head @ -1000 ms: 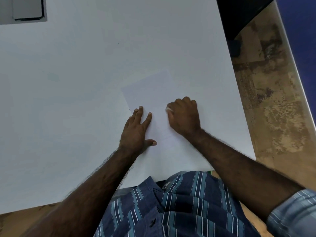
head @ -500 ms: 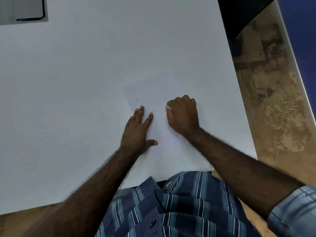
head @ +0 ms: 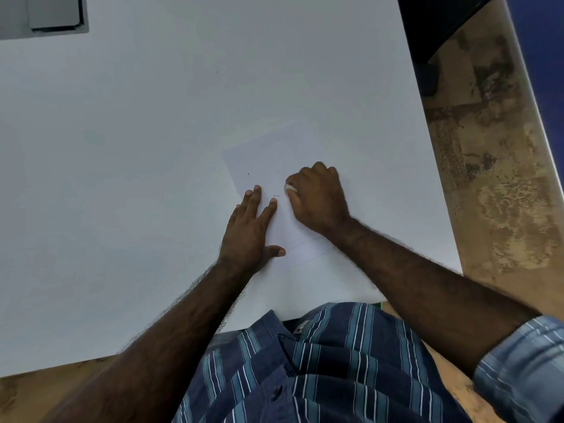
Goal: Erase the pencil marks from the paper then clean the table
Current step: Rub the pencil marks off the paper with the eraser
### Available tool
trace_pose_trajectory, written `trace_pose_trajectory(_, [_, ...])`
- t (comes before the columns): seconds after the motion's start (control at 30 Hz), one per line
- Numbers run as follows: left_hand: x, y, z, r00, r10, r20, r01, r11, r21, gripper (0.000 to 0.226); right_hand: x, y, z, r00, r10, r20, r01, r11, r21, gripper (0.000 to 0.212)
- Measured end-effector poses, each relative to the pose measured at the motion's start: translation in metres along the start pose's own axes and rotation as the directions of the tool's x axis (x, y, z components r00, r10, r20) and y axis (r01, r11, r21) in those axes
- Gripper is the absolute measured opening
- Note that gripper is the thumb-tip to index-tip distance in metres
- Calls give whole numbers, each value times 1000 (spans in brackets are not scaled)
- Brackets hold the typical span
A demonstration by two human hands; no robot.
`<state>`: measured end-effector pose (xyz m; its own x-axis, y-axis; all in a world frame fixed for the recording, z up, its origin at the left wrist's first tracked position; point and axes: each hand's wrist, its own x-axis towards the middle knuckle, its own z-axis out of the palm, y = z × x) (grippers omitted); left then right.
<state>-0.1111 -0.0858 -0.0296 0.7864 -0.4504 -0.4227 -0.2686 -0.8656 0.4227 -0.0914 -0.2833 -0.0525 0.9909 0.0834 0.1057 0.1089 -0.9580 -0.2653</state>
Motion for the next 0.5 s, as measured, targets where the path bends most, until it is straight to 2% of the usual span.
trace_pose_trajectory(0.07, [0,-1,1,1000,2,-3,-2,1000,1,114,-3,-10,3,993,-104,57,102,994,26,19])
trace_pose_trajectory(0.13, [0,0,1,1000,-1,2,1,1000,5,114,3,-8,2,988,-135,74,134,991,15,21])
trace_pose_trajectory(0.3, [-1,1,1,1000,-15,14,15,1000,16,113,32,14,-9,994,104,24,-105,994,19,15])
trace_pose_trajectory(0.5, [1,1,0,1000,-21,11,21,1000,22,115,7,9,-25,974,196,117,-213,964,157,17])
